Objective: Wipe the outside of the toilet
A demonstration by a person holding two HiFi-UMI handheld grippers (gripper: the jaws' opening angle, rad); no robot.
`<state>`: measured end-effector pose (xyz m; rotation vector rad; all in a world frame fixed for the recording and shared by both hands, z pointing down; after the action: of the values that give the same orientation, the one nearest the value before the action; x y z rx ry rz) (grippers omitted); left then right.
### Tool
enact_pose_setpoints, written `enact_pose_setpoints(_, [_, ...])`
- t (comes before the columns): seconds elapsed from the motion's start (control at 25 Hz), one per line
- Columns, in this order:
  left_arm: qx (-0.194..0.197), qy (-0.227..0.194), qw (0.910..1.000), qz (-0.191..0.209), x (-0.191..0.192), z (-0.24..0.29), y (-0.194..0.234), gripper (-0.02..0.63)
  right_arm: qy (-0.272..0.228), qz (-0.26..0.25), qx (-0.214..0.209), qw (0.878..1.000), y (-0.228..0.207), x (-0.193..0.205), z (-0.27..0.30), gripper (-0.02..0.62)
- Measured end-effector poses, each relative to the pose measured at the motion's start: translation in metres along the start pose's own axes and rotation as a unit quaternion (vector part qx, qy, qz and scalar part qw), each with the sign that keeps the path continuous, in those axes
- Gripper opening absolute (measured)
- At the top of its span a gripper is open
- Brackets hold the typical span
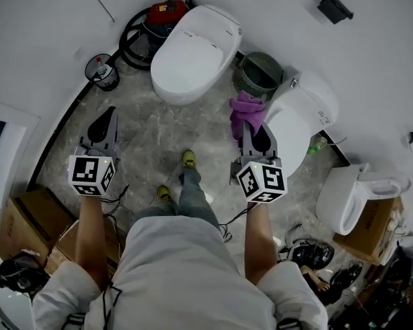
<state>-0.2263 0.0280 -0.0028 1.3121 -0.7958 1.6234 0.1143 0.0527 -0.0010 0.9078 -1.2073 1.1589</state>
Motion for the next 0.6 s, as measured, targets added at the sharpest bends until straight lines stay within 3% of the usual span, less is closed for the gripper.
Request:
enact_pose_setpoints(0.28, [-0.004,0.025,0.9997,0.001,0.017,0.073,-0.003,0.017,0.021,0.017,-0.007,1.0,-0.047,0.033,0.061,0.077])
enact_pose_setpoints(0.6, [0.002,0.052,0.9986,-0.009,0.057,0.136,0.001,0.017,0.036,0.022,-0.009,0.999,-0.073,0.074,0.12,0.077])
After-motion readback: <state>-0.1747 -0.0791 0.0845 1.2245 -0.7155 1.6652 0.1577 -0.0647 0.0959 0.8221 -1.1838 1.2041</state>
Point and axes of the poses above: the fingertips, and each gripper's own axes: z forward along the fingers, y to its left, x out of its underside, the point moved 3 cm from there along -z, backward along the fingers, and after that the axes turned 7 degrees about -z, right-handed, at the moved point
